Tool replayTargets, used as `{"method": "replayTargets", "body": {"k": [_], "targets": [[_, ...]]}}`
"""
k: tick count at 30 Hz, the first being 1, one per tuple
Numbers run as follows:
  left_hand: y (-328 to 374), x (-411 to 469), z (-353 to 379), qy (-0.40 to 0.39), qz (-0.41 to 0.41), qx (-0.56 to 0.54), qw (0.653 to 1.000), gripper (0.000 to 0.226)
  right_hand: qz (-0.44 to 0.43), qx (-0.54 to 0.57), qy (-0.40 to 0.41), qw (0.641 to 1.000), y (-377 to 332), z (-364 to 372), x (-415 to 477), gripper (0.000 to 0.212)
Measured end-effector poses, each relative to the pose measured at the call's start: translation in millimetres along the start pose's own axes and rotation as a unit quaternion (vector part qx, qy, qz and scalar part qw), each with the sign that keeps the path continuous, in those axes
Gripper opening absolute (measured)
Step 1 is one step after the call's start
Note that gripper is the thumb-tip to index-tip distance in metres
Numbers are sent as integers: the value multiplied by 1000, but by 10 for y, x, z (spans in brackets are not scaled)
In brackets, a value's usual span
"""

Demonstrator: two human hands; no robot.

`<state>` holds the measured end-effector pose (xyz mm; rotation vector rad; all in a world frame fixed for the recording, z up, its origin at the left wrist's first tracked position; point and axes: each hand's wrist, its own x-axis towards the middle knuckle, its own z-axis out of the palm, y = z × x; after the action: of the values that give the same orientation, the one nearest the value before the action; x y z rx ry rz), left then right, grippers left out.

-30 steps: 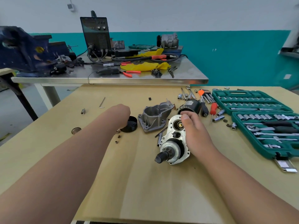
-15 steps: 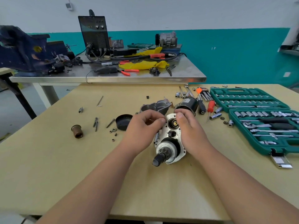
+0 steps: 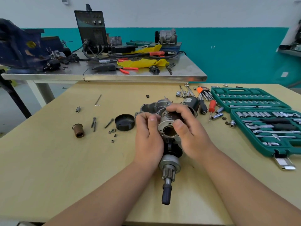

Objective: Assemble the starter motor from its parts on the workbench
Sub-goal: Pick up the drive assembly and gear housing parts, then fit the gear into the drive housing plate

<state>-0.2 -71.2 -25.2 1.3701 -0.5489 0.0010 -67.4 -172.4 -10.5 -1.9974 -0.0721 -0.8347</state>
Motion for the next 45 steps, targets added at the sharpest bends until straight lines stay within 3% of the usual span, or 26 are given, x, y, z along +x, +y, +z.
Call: {"method": "replayTargets", "body": {"k": [6,10,15,27,37,40,45], "targets": [[-37,-34,-23,1,62,-25,998,14,-61,-6,-9,998,-27,27,-10,49],[-52,-68,-13,8,101,-16,995,15,-35,31,23,999,-40,65,-13,42],[-60,-66,-9,6,110,-8,994,15,67,95,53,992,-52,51,-37,32],[-88,-76,2,-1,108,-4,994,15,67,63,35,995,-182,8,9,29],[-80,-101,16,2,109,0,994,13,37,-6,-78,996,-257,-168,73,25],[-77,-103,13,10,110,12,994,13,0,-20,-97,995,-298,-186,53,49],[-84,-105,14,13,106,11,994,12,-2,-105,-160,982,-336,-285,10,49]]}}
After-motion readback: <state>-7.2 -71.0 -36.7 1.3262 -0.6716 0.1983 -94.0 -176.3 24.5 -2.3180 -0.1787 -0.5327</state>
